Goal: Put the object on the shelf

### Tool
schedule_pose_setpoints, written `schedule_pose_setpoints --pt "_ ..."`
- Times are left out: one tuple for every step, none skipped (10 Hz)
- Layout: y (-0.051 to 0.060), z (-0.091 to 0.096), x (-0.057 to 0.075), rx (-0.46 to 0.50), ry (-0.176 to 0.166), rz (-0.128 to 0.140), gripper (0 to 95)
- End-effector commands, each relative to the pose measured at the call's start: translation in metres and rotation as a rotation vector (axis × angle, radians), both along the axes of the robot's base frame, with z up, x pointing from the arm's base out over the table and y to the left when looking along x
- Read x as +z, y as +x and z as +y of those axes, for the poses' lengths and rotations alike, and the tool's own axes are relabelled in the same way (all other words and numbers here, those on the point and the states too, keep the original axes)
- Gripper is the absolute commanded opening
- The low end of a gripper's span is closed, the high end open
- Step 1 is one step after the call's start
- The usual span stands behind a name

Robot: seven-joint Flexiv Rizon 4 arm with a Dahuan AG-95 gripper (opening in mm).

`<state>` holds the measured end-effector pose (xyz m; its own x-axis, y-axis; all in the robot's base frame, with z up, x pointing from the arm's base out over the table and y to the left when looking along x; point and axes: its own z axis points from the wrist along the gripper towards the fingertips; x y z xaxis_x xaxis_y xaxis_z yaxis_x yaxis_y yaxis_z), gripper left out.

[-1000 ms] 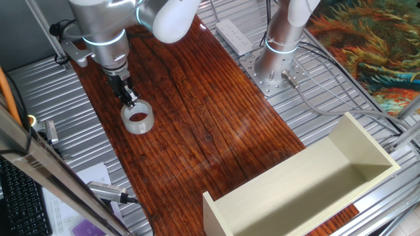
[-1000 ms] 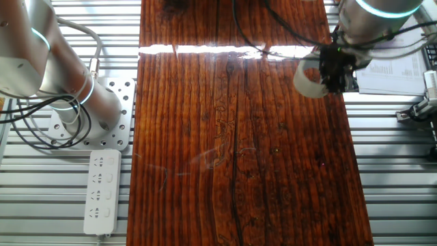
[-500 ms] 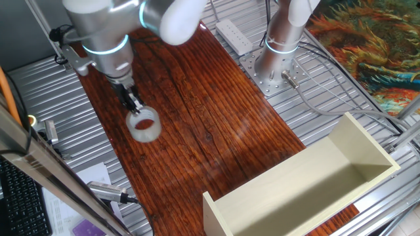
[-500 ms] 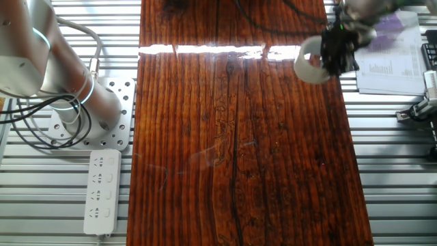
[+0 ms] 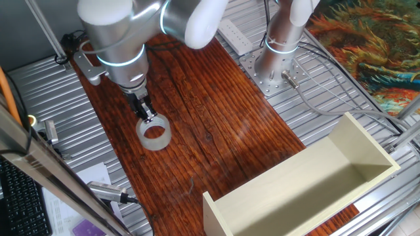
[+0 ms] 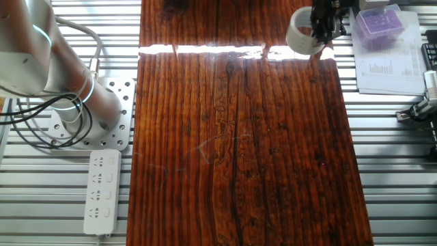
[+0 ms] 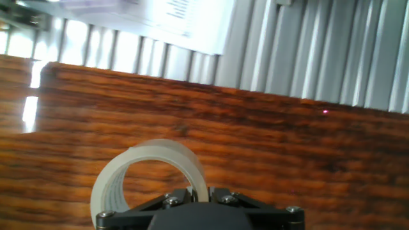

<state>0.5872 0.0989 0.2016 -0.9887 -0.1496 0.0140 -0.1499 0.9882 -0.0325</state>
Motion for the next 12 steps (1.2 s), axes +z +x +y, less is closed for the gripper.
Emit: schedule_pose_setpoints --pt "0.000 0.000 0.001 0.054 0.014 -0.004 0.0" --pt "0.000 0.000 0.001 0.081 0.022 -0.019 0.0" --pt "0.000 0.000 0.001 0.102 0.021 -0.019 0.0" --pt "0.000 0.000 0.001 0.131 0.032 -0.022 0.0" --pt "0.000 0.000 0.001 0.137 0.039 -0.022 0.0" --pt "-0.003 0.007 0.005 0.139 0.040 -0.020 0.0" --pt "-0.007 0.018 0.012 0.137 0.039 -0.018 0.0" --pt "-0.009 0.030 0.020 0.120 0.035 -0.014 0.0" --pt "-0.011 0.042 0.028 0.105 0.032 -0.012 0.0" --pt "-0.014 0.050 0.037 0.101 0.039 -0.012 0.0" --pt "-0.018 0.058 0.045 0.096 0.041 -0.010 0.0" --pt "-0.023 0.066 0.053 0.094 0.040 -0.006 0.0"
